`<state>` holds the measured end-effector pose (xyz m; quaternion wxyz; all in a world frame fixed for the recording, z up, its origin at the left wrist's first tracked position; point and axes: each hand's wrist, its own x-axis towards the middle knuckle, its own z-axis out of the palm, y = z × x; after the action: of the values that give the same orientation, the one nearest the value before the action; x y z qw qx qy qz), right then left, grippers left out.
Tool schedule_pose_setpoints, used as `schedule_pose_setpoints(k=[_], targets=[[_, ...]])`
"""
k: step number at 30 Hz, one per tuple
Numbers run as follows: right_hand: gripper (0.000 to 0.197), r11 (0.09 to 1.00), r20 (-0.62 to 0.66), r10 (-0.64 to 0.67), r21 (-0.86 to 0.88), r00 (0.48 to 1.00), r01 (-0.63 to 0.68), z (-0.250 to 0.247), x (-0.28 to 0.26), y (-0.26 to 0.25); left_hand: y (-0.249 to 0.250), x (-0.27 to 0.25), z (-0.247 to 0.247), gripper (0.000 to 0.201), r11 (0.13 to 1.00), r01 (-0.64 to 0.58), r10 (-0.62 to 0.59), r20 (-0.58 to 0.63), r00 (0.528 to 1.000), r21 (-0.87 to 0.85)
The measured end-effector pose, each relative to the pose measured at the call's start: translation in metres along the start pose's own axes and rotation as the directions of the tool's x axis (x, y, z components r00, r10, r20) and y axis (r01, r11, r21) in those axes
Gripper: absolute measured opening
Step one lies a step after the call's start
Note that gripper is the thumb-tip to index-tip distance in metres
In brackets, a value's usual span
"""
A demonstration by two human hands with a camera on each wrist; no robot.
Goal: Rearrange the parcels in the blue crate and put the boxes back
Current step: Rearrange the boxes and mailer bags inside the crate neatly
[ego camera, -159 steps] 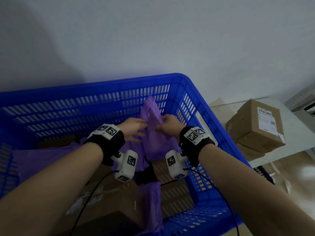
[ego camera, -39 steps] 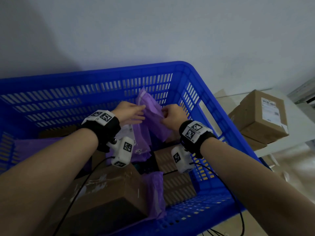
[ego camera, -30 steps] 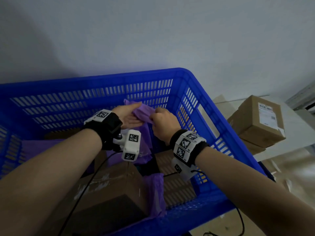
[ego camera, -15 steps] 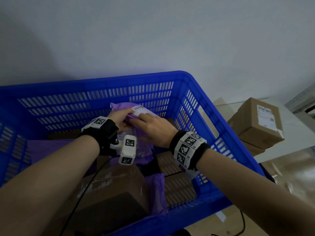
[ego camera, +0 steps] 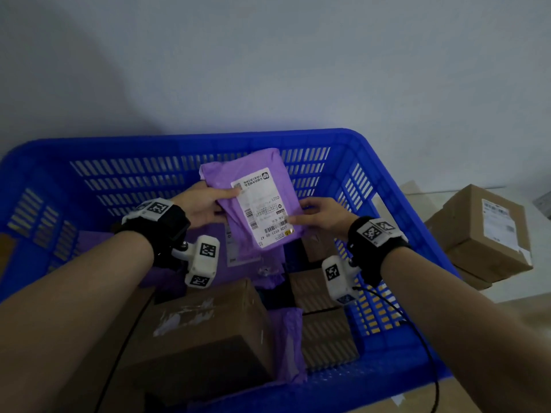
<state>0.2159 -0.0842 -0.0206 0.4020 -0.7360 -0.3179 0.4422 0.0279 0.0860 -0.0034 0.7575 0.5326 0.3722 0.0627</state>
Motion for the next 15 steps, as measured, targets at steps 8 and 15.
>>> schedule_pose_setpoints(k=[8,15], targets=[[0.017,0.986,-0.103,-0.121,-0.13,0.987,0.108,-0.006,0.016,-0.019,0.005,0.0,-0.005,0.038,0.998,-0.055,0.052,-0.153,0.987,-0.019],[0.014,0.746,-0.093,-0.342,-0.632,0.935,0.21,-0.02,0.023,-0.058,0.014,0.003,-0.018,0.084,0.81,-0.139,0.399,-0.361,0.843,0.57]])
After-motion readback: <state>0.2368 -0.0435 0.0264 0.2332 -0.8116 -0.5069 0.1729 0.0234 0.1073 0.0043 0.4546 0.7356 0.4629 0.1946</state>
